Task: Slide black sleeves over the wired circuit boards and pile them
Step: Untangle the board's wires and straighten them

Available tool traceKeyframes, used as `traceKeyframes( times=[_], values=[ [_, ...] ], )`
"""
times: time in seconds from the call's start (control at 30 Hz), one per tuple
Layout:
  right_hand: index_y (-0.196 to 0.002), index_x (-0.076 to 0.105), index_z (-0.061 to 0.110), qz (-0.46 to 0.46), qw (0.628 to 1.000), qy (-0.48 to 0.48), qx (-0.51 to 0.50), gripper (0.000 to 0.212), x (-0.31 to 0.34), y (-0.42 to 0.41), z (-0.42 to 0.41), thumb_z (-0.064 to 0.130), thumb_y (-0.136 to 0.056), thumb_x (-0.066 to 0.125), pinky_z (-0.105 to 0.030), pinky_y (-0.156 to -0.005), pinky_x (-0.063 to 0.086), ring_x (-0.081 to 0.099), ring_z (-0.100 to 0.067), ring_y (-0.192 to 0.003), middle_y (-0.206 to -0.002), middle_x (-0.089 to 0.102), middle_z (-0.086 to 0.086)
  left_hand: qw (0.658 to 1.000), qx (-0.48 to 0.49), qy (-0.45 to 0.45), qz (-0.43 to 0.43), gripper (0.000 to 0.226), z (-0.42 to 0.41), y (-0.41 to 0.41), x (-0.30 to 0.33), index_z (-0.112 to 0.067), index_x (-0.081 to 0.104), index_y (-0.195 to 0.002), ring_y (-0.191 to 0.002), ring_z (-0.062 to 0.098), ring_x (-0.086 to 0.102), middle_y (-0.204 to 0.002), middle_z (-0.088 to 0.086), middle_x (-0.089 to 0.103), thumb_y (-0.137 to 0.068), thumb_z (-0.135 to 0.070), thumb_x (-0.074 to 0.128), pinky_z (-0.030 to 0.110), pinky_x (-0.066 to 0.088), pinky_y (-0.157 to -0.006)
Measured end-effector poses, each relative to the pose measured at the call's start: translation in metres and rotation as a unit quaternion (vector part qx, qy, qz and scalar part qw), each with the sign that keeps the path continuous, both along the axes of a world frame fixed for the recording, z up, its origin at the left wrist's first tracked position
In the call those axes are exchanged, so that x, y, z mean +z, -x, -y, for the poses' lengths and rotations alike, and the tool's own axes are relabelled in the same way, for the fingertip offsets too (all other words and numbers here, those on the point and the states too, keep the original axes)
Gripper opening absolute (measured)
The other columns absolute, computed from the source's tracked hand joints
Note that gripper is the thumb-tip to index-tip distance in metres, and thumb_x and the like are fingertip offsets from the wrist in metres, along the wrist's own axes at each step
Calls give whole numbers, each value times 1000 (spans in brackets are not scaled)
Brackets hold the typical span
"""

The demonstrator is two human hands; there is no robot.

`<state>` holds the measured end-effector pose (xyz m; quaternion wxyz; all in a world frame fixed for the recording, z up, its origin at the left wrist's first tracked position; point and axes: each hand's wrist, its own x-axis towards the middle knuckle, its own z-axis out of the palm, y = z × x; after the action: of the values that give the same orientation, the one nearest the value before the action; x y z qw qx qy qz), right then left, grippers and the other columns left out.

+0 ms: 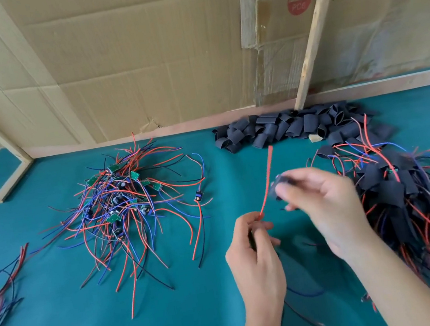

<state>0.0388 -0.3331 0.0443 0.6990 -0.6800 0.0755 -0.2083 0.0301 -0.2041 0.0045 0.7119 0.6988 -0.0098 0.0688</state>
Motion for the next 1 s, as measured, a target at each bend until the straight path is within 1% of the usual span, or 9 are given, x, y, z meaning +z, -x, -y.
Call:
traceKeyframes(
  times=[0.1, 0.23, 0.4, 0.53, 0.67, 0.73, 0.9, 0.93, 1.0],
  values=[
    [-87, 81, 24, 44, 990, -66, -117, 9, 14, -6, 13, 15, -87, 78, -18, -61, 53, 69, -10, -67, -80, 78, 2, 1000, -9, -15, 9, 27, 2, 0, -2, -37, 64, -89, -62, 11, 66, -81, -9, 72, -92, -17, 46, 30, 51, -58],
    [-90, 79, 20, 53, 981, -94, -162, 8, 31, -20, 21, 12, -92, 77, -21, -60, 55, 71, -14, -69, -75, 76, 2, 1000, -12, -13, 14, 24, 1, 1, -2, -35, 64, -89, -62, 12, 66, -82, -7, 72, -87, -20, 45, 28, 49, -56],
    [-91, 79, 17, 17, 991, -41, -127, 7, 38, -28, 21, 11, -91, 77, -21, -56, 54, 72, -15, -69, -80, 77, -4, 1000, -17, -7, 17, 25, 1, 2, 0, -35, 65, -88, -62, 12, 65, -82, -8, 72, -86, -20, 45, 29, 49, -59],
    [-94, 78, 13, -41, 998, -22, -48, 6, 28, -20, 16, 8, -90, 77, -21, -56, 54, 72, -14, -69, -82, 79, -6, 999, -15, -17, 29, 24, 1, 2, 0, -29, 65, -86, -61, 12, 64, -80, -9, 72, -87, -15, 47, 28, 50, -60],
    [-89, 79, 14, -91, 995, 19, 42, 10, 7, -7, 0, 5, -87, 78, -19, -57, 52, 71, -11, -69, -83, 80, -8, 1000, -16, -15, 19, 29, 0, 3, 0, -30, 59, -104, -64, 14, 69, -82, -4, 73, -97, -3, 52, 27, 50, -62],
    [-83, 79, 17, -89, 995, 19, 28, 14, -4, -2, -7, 3, -86, 79, -19, -57, 51, 70, -10, -67, -79, 79, -8, 1000, -18, -5, 11, 32, -1, 4, 0, -34, 54, -110, -66, 15, 71, -84, -4, 75, -98, -4, 53, 23, 49, -61],
    [-82, 80, 20, -59, 998, -10, -2, 18, -13, 1, -7, 3, -86, 79, -18, -58, 51, 66, -10, -64, -76, 78, -7, 999, -27, 3, 17, 22, 0, 5, 1, -38, 52, -106, -71, 16, 74, -88, -10, 75, -94, -21, 59, 22, 53, -68],
    [-82, 80, 19, -54, 998, -21, -10, 18, -12, 1, -5, 2, -87, 78, -18, -58, 50, 64, -10, -62, -75, 77, -7, 999, -30, 10, 15, 20, 0, 5, 2, -38, 53, -105, -73, 17, 74, -90, -10, 75, -92, -25, 59, 23, 54, -69],
    [-79, 80, 20, -46, 997, -53, -35, 21, -11, 0, -1, 1, -87, 77, -17, -57, 49, 60, -10, -58, -73, 76, -5, 999, -38, 12, 6, 18, 1, 4, 0, -40, 56, -101, -75, 23, 73, -90, -8, 75, -89, -28, 61, 31, 57, -71]
  ],
)
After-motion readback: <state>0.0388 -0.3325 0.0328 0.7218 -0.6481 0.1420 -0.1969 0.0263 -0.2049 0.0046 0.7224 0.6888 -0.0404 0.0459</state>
